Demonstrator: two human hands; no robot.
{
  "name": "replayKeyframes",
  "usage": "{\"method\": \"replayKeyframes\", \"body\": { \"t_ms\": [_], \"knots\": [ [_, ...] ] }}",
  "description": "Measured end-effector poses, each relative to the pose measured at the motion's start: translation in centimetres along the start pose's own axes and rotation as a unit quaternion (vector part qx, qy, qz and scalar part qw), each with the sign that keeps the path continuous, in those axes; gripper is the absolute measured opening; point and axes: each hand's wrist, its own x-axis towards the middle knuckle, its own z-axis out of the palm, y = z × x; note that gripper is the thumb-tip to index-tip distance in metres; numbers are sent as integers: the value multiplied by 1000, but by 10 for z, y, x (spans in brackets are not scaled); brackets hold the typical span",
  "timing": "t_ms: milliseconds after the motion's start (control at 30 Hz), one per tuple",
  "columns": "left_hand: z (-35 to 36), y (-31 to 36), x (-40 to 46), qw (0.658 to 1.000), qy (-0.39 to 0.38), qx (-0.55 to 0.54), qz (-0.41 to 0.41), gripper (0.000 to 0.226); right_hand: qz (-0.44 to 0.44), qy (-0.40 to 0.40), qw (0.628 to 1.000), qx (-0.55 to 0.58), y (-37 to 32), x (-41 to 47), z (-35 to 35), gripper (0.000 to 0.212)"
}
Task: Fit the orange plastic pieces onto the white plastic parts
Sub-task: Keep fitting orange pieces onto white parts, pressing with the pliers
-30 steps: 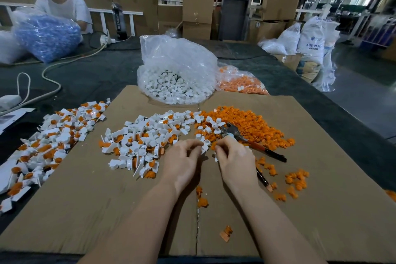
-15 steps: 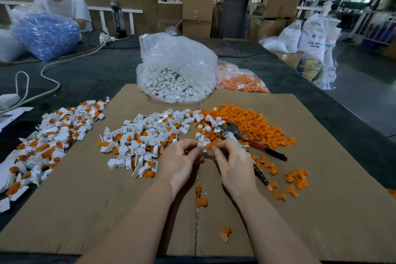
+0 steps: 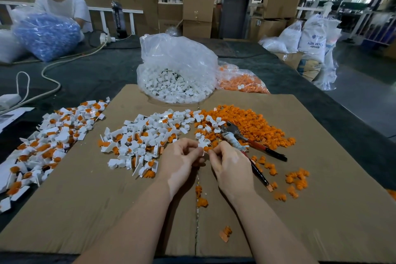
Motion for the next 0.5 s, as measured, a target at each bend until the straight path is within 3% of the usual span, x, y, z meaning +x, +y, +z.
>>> {"method": "replayKeyframes", "body": {
  "t_ms": [167, 333, 500],
  "knots": [
    [-1, -1, -1, 999, -16, 27, 11, 3, -2, -23, 1000, 16, -1, 0, -1, 20],
    [0, -2, -1, 991, -12, 121, 47, 6, 16, -51, 998, 43, 1, 1, 0, 22],
    [1, 0, 1, 995, -5, 92, 25, 4, 17, -45, 996, 76, 1, 1, -2, 15]
  ]
}}
